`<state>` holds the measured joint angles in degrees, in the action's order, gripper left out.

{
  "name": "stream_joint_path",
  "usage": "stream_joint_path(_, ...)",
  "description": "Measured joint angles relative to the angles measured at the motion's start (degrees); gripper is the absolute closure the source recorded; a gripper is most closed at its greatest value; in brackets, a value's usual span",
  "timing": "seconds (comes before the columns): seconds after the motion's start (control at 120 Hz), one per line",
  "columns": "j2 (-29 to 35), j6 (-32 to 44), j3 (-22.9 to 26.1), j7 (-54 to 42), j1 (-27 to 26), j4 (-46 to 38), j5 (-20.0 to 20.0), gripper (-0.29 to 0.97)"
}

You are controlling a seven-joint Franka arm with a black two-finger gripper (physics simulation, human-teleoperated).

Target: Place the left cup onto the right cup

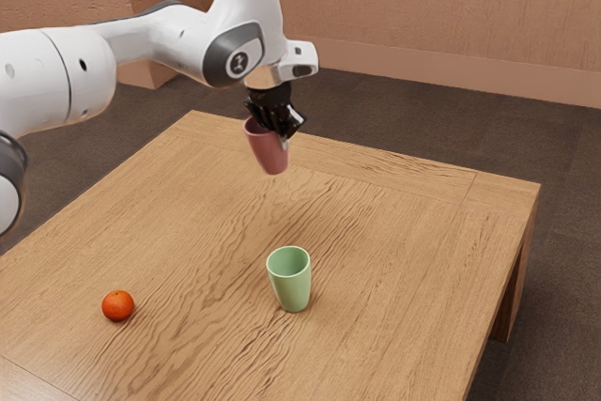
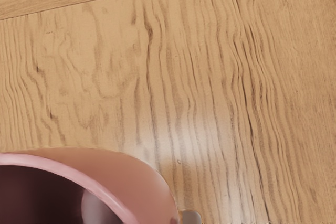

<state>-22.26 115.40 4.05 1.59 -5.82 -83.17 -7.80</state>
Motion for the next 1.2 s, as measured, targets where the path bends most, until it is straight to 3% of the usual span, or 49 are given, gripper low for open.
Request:
stream_joint_path(0.35,6.6,-2.7,7.2,9.9,-0.6,-10.6,-4.3,0.78)
stream_joint_path(0.542,9.2,-1.0,8.7,16.3,-0.6,-17.6,-5.4,0.78)
stream_joint_path(1.2,13.6,0.3,14.9,35.8,-0.6,-24.4,-5.7,0.78)
